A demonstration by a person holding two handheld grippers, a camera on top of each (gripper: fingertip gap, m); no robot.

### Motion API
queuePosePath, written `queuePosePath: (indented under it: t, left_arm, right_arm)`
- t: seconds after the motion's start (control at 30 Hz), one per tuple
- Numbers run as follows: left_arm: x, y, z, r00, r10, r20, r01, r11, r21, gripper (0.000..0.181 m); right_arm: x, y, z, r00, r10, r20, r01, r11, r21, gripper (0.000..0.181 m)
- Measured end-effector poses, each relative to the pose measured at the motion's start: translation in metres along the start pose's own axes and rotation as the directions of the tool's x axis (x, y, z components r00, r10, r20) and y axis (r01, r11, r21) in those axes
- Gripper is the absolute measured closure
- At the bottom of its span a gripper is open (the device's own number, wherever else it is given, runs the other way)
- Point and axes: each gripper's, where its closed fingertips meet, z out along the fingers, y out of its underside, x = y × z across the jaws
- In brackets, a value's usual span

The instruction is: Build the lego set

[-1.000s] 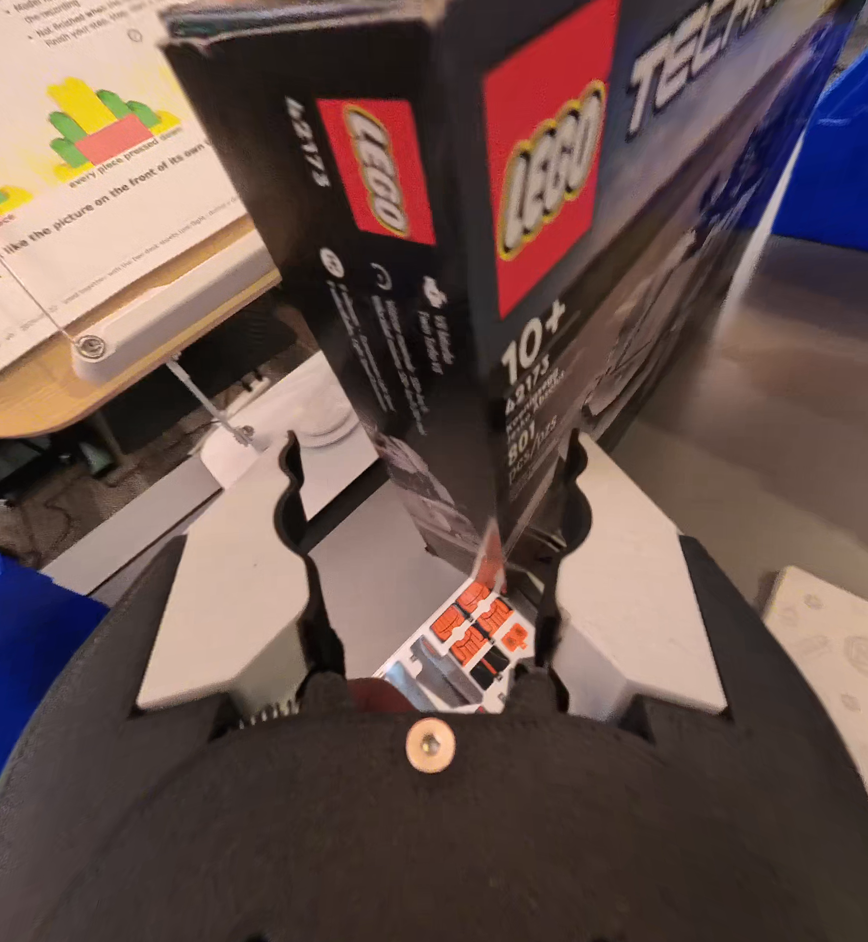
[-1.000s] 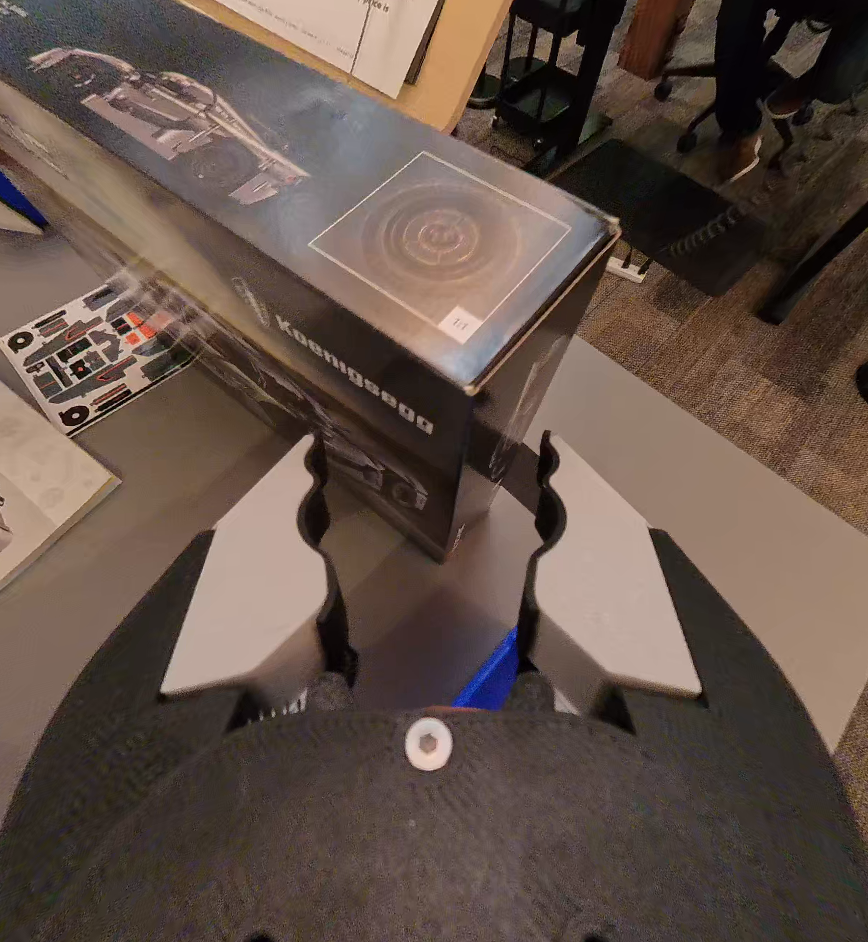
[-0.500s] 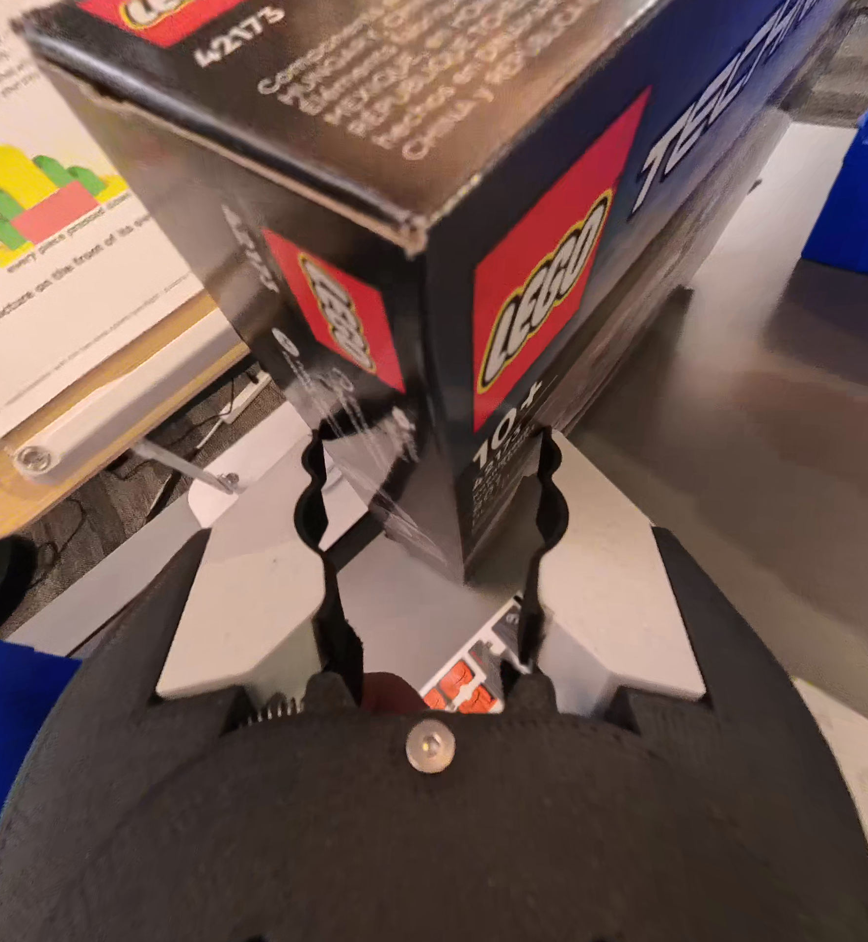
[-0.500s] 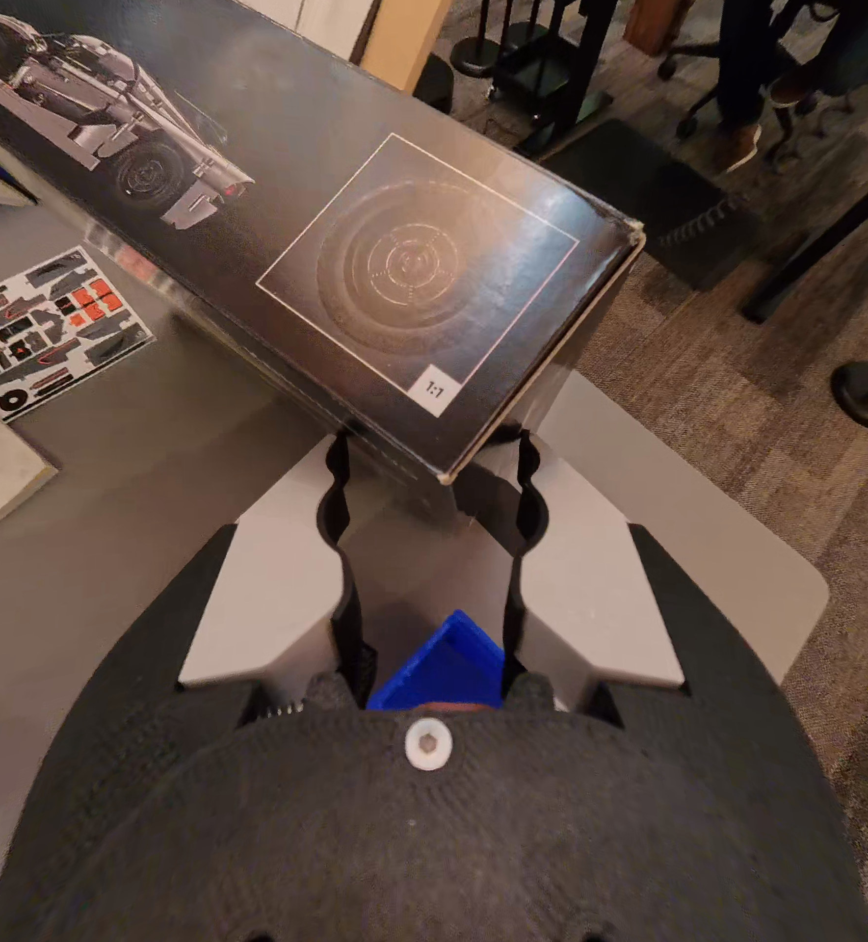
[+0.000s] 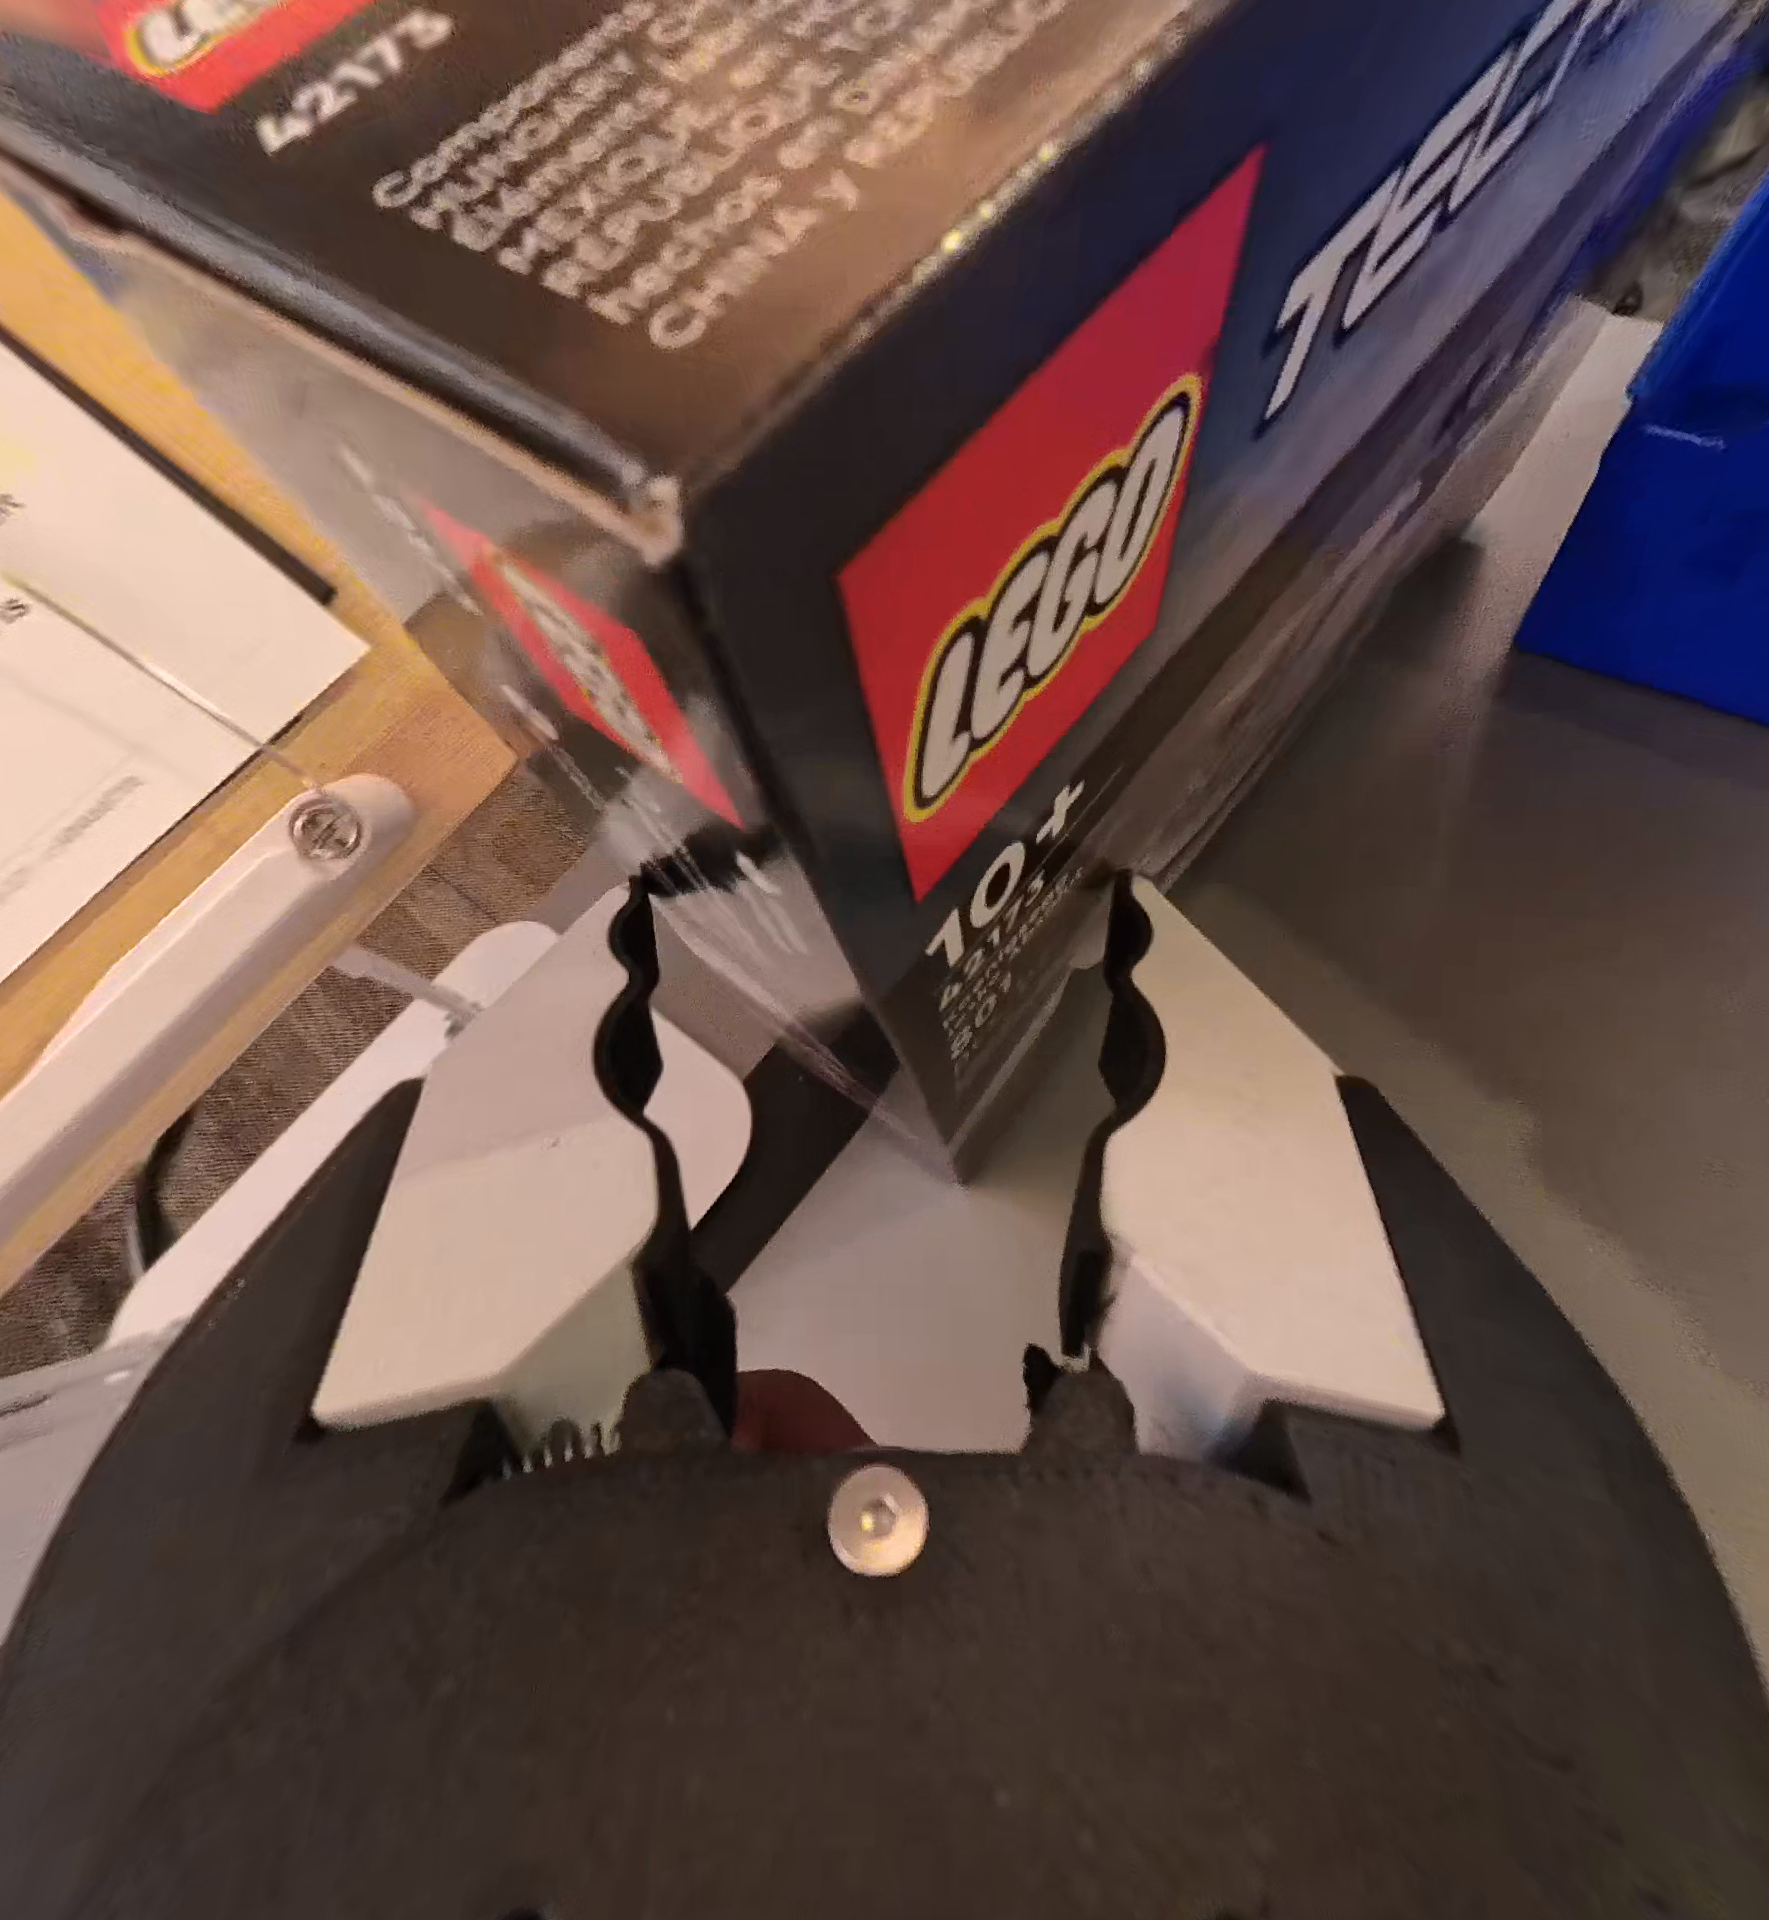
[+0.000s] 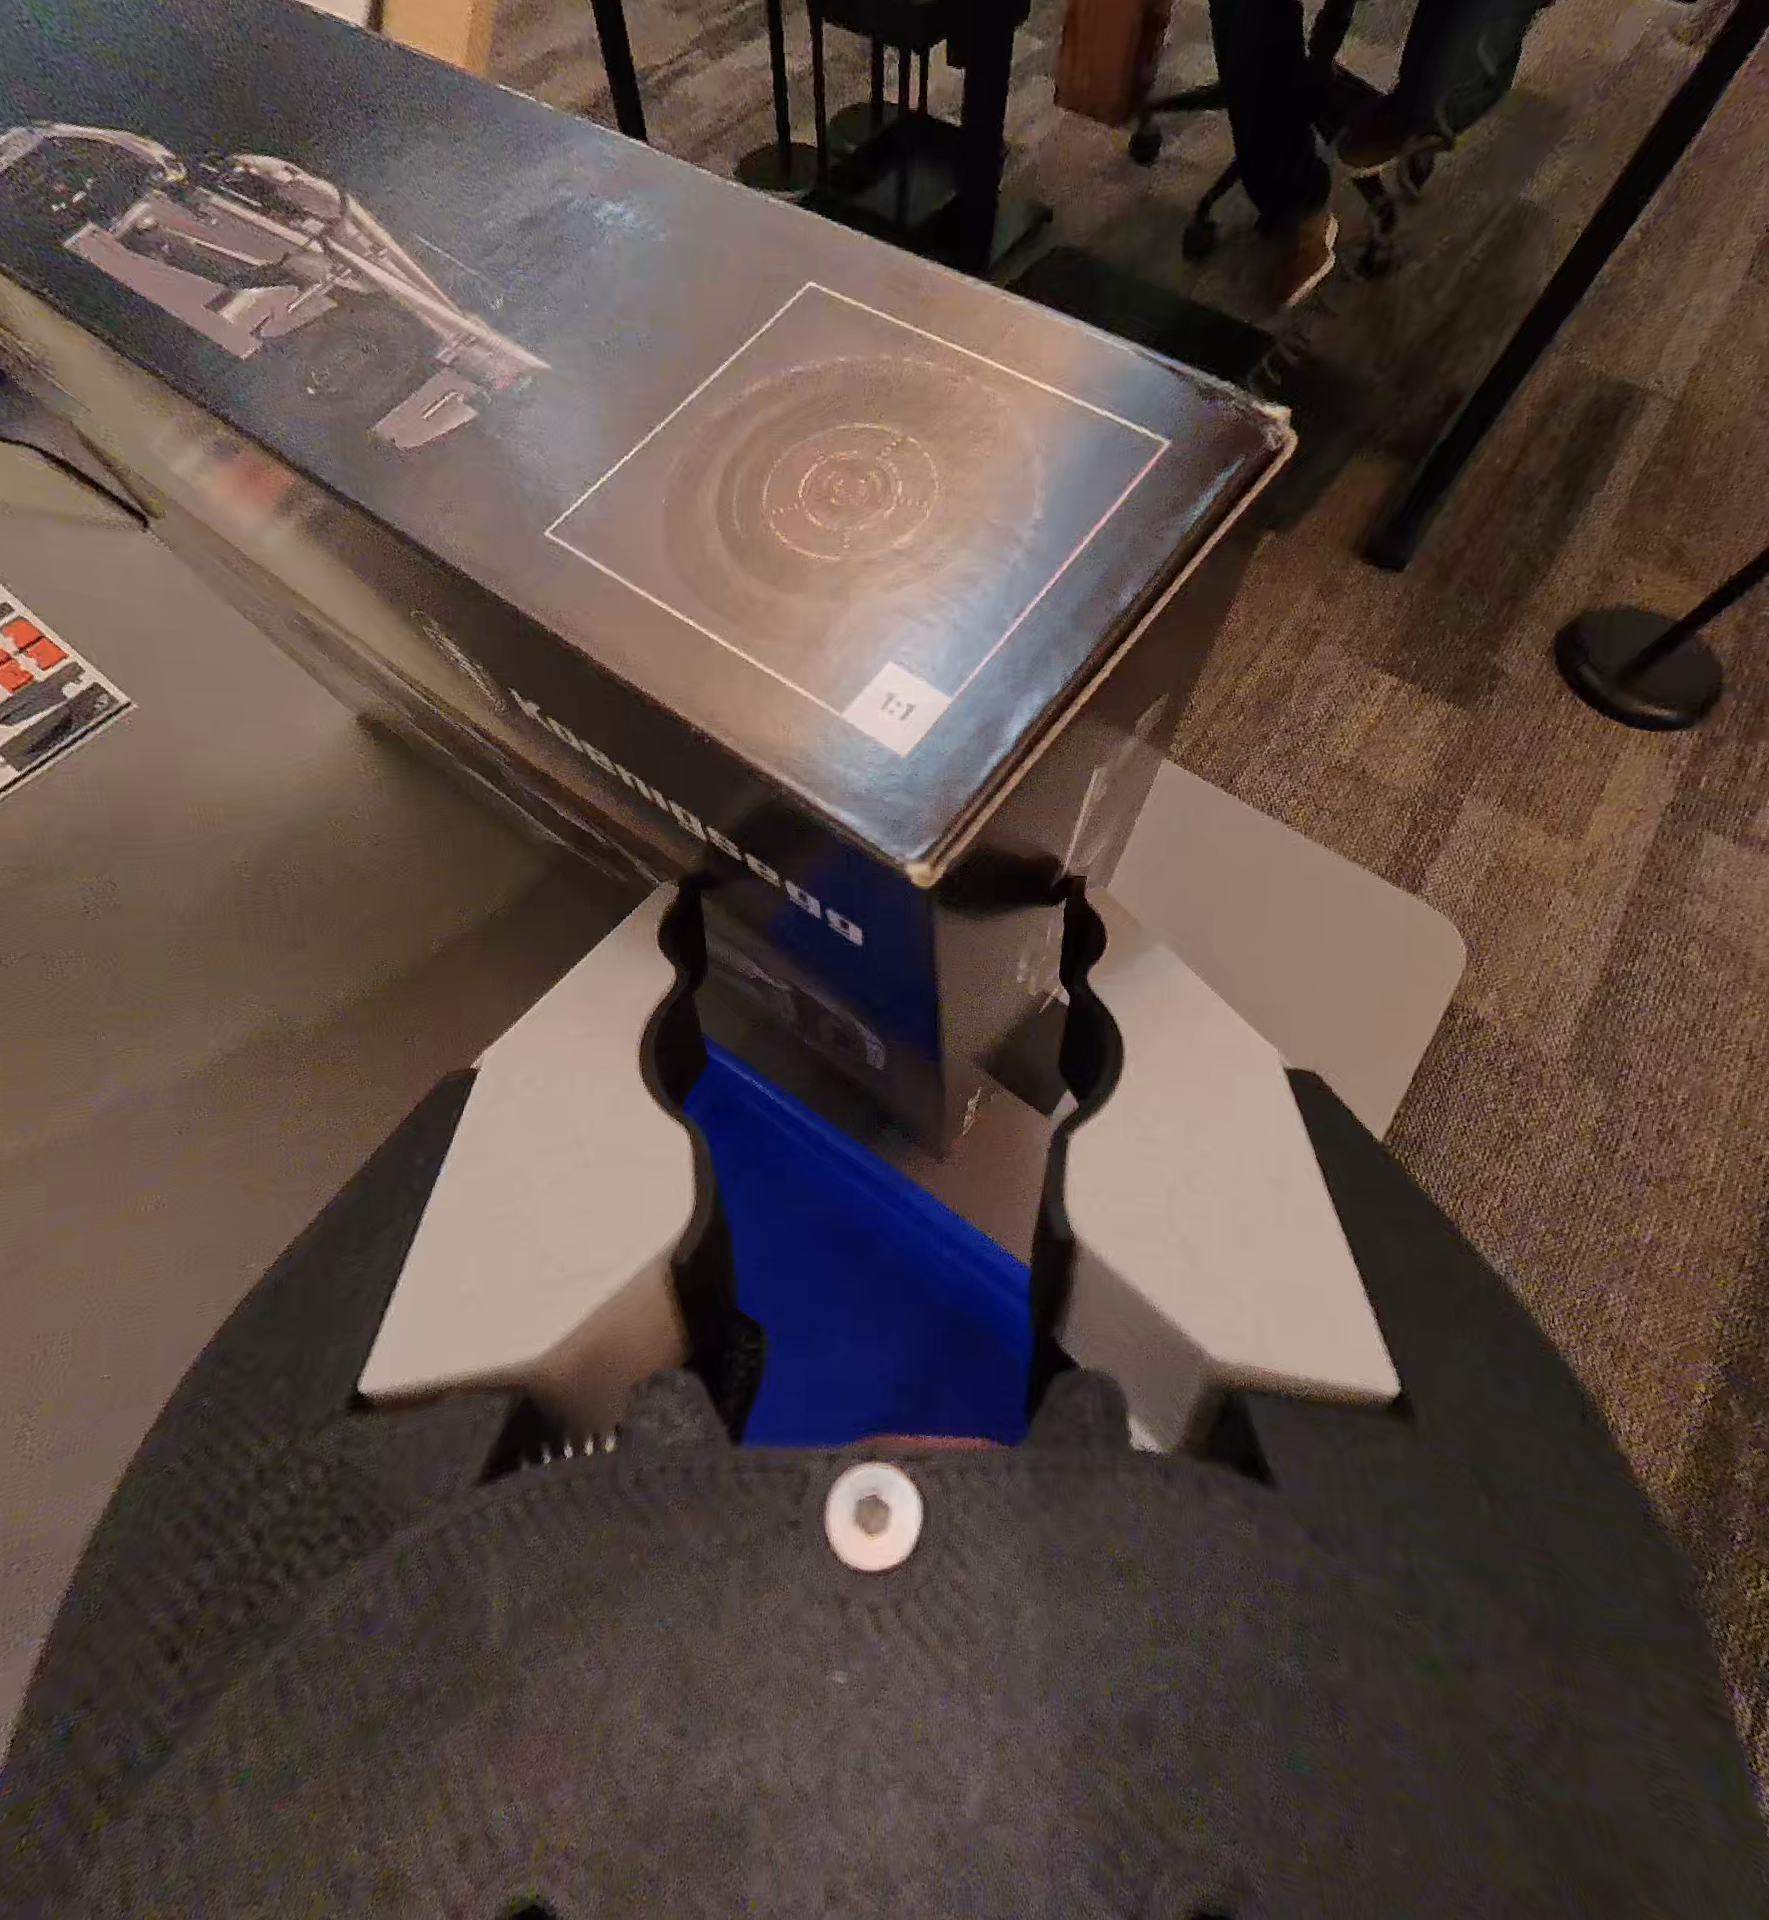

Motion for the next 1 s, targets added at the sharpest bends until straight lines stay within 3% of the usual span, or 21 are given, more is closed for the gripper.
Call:
queuePosePath:
  t: [0.43,1.0]
  left_arm:
    - [-0.006,-0.024,0.056,0.999,-0.014,-0.034,0.013,1.0,-0.026,0.087]
    - [-0.004,-0.024,0.064,0.998,0.044,-0.035,-0.046,0.998,-0.038,0.086]
  right_arm:
    - [0.028,0.022,-0.008,0.996,0.081,-0.032,-0.08,0.997,0.007,0.117]
    - [0.035,0.022,-0.011,0.989,0.145,-0.031,-0.142,0.987,0.076,0.114]
